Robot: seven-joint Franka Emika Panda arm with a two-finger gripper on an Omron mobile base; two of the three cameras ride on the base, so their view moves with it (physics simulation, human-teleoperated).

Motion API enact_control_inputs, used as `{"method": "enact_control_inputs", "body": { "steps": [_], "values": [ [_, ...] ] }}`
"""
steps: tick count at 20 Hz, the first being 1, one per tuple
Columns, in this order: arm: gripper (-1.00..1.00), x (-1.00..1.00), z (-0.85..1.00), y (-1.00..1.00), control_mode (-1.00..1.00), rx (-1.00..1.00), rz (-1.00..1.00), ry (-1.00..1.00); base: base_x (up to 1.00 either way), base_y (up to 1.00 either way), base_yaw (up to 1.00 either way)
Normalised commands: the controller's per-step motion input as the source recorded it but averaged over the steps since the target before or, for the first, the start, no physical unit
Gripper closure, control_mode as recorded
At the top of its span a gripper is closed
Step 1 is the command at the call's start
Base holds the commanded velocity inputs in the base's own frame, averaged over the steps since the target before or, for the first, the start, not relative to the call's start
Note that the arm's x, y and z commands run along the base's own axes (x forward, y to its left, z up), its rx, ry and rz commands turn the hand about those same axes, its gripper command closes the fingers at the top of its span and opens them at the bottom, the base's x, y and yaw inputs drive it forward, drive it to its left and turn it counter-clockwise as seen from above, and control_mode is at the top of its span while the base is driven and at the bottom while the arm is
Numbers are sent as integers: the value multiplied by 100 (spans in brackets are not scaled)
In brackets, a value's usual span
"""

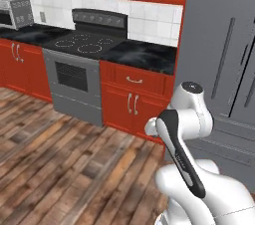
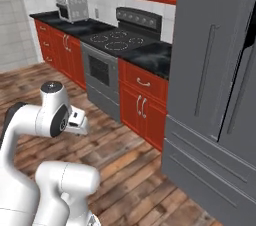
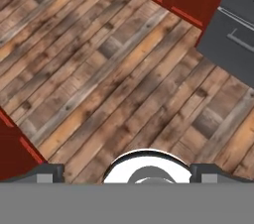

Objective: Move the cutting board and knife to the sink. Then move spray from the shelves to the counter.

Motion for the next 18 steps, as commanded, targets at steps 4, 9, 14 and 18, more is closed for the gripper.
{"method": "enact_control_inputs", "body": {
  "steps": [4,9,14,18],
  "values": [
    [-100,0,0,0,100,0,0,0,93,1,6],
    [-100,0,0,0,100,0,0,0,90,0,10],
    [-100,0,0,0,100,0,0,0,82,0,5],
    [-100,0,0,0,100,0,0,0,88,13,-1]
  ]
}}
